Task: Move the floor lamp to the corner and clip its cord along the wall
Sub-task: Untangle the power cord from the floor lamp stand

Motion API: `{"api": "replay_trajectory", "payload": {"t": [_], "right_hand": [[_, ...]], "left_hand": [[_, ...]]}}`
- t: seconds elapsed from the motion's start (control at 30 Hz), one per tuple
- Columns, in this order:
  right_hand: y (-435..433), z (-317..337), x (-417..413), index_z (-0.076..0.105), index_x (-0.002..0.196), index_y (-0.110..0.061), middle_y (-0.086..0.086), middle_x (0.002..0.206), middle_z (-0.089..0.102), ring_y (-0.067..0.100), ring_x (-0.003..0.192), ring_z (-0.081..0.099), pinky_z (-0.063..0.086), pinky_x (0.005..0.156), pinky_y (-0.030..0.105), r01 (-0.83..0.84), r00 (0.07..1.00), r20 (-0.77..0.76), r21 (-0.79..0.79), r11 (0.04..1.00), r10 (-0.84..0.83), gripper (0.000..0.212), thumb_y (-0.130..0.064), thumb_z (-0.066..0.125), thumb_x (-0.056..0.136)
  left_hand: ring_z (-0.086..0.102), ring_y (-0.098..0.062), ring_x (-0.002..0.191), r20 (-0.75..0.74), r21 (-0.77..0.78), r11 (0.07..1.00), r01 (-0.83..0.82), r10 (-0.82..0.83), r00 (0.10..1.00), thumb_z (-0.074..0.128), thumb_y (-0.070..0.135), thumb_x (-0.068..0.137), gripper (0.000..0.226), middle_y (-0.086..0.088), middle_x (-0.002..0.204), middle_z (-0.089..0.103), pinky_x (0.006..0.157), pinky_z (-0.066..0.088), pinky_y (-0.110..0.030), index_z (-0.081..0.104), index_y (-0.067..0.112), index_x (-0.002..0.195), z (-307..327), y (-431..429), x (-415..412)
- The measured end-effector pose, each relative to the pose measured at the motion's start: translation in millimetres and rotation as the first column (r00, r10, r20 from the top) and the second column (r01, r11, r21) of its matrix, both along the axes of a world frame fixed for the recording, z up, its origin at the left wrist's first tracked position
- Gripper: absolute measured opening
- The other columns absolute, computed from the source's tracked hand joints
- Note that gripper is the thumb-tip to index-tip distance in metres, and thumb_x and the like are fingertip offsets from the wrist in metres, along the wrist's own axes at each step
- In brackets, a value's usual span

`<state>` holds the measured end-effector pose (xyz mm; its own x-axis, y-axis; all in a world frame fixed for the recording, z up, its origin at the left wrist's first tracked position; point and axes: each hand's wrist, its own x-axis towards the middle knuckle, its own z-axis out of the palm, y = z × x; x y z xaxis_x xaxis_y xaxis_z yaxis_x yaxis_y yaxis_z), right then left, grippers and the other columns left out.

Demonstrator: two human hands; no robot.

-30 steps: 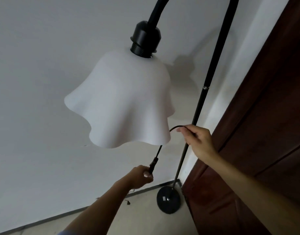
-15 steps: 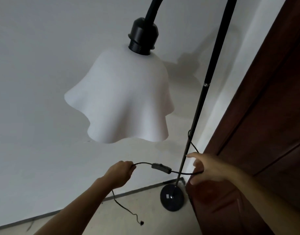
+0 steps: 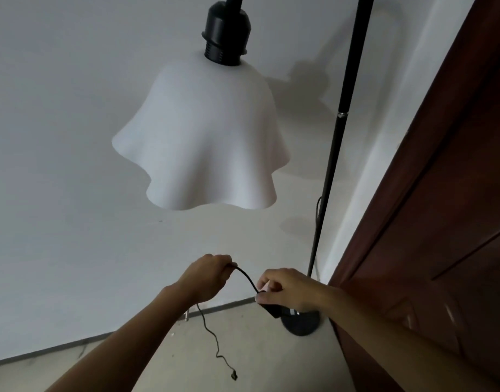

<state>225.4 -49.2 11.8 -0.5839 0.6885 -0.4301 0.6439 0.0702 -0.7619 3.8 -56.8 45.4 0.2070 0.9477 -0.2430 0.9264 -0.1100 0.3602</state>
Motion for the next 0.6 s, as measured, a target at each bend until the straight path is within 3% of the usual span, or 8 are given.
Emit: {"api": "replay_trajectory", "payload": {"t": [0.07,0.17,0.27,0.33,0.4,0.47,0.53,0.6], "right_hand": [[-8,-3,-5,0.061,0.099,-0.035,-0.011,0.091,0.066,0.011,0.087,0.062,0.051,0.080,0.033,-0.070,0.998,0.002,0.023,0.997,0.070,0.036,-0.063,0.061,0.077],[-17,-5,-9,0.059,0.086,-0.034,-0.006,0.091,0.067,0.014,0.081,0.062,0.051,0.077,0.035,-0.079,0.994,-0.074,0.037,0.996,0.082,0.021,-0.053,0.062,0.079],[-11,1,3,0.059,0.081,-0.028,-0.007,0.072,0.061,0.011,0.065,0.057,0.047,0.063,0.031,0.158,0.958,-0.251,0.066,0.985,-0.137,0.011,-0.038,0.063,0.079],[-1,7,20,0.060,0.076,-0.025,-0.009,0.058,0.056,0.008,0.055,0.052,0.044,0.056,0.027,0.354,0.884,-0.356,0.084,0.931,-0.304,0.010,-0.035,0.062,0.074],[6,13,40,0.062,0.068,-0.025,-0.008,0.049,0.050,0.008,0.046,0.046,0.042,0.050,0.025,0.585,0.728,-0.455,0.022,0.810,-0.513,0.005,-0.028,0.060,0.071],[12,19,59,0.059,0.058,-0.022,-0.008,0.047,0.045,0.010,0.042,0.040,0.040,0.044,0.024,0.790,0.484,-0.506,-0.098,0.605,-0.714,0.014,-0.019,0.056,0.072],[17,24,78,0.051,0.057,-0.021,-0.007,0.047,0.043,0.011,0.040,0.036,0.037,0.042,0.023,0.900,0.237,-0.525,-0.199,0.388,-0.818,0.021,-0.012,0.053,0.076],[18,28,94,0.047,0.063,-0.019,-0.010,0.043,0.043,0.007,0.036,0.035,0.035,0.042,0.022,0.937,0.070,-0.534,-0.255,0.239,-0.842,0.020,-0.010,0.051,0.080]], "left_hand": [[0.054,-0.028,0.068,0.020,-0.004,1.000,-0.009,0.009,1.000,0.041,0.026,0.097,0.031,-0.010,0.072,0.062,0.068,0.047,-0.043,0.058,0.005,0.082,1,-5,-6],[0.048,-0.023,0.063,0.074,-0.006,1.000,-0.003,0.004,0.997,0.044,0.027,0.096,0.031,-0.007,0.065,0.056,0.065,0.045,-0.041,0.052,0.012,0.071,2,-12,-13],[0.039,-0.018,0.054,0.146,-0.023,0.999,-0.035,0.038,0.989,0.050,0.033,0.094,0.039,-0.005,0.058,0.048,0.056,0.036,-0.033,0.046,0.011,0.062,0,-18,-23],[0.031,-0.014,0.051,0.197,-0.049,0.996,-0.076,0.084,0.977,0.053,0.035,0.092,0.044,-0.002,0.055,0.038,0.052,0.028,-0.029,0.040,0.012,0.058,-4,-24,-34],[0.027,-0.011,0.049,0.250,-0.074,0.990,-0.119,0.134,0.959,0.055,0.036,0.090,0.047,0.003,0.053,0.032,0.051,0.025,-0.027,0.032,0.017,0.055,-8,-33,-47],[0.032,-0.011,0.050,0.315,-0.106,0.980,-0.171,0.196,0.929,0.057,0.040,0.088,0.048,0.005,0.053,0.033,0.053,0.029,-0.027,0.032,0.019,0.053,-10,-42,-61],[0.042,-0.010,0.049,0.375,-0.145,0.962,-0.231,0.269,0.887,0.056,0.045,0.088,0.047,0.006,0.050,0.043,0.054,0.035,-0.025,0.042,0.019,0.051,-9,-53,-75],[0.048,-0.008,0.048,0.420,-0.178,0.943,-0.281,0.331,0.845,0.053,0.050,0.088,0.048,0.005,0.046,0.052,0.054,0.039,-0.024,0.051,0.018,0.052,-7,-63,-88]]}}
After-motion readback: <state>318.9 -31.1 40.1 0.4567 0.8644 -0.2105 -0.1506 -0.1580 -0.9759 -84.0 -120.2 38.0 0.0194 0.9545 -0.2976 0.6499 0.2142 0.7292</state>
